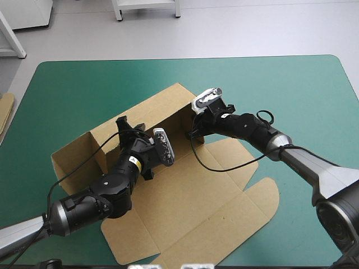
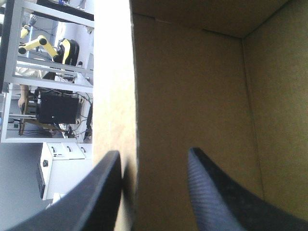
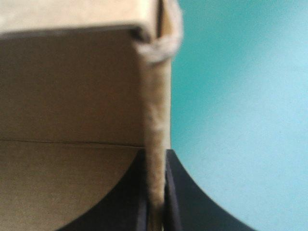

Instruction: Fold the box

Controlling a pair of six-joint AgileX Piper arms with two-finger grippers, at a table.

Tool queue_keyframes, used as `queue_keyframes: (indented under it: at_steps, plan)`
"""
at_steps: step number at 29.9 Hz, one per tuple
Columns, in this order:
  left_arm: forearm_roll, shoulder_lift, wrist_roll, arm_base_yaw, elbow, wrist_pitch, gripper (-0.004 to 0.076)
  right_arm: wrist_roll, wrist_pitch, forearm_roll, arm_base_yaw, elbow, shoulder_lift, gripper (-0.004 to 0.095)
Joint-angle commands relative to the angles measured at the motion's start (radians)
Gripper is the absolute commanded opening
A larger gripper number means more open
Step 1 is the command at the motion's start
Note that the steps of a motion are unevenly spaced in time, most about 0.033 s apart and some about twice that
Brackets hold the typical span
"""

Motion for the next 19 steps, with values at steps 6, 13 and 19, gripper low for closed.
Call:
queue_keyframes:
  at_steps: [6,13,19]
  plan:
    - [0.003,-0.024,-0.06,-0.087,-0.075,0.046,0.0341,0.031,-0.046,0.028,0.005,-0.024,-0.034,-0.0003]
    - [-0.176,-0.024,-0.067,-0.171,-0.189,0.128,0.0341,0.059,-0.065,0.017,0.005,-0.024,-0.034,-0.0003]
    - [-0.234,-0.026,-0.056,-0.184,-0.341,0.248,0.0341,0.077,-0.066,0.016,-0.016,-0.024,-0.034,-0.0003]
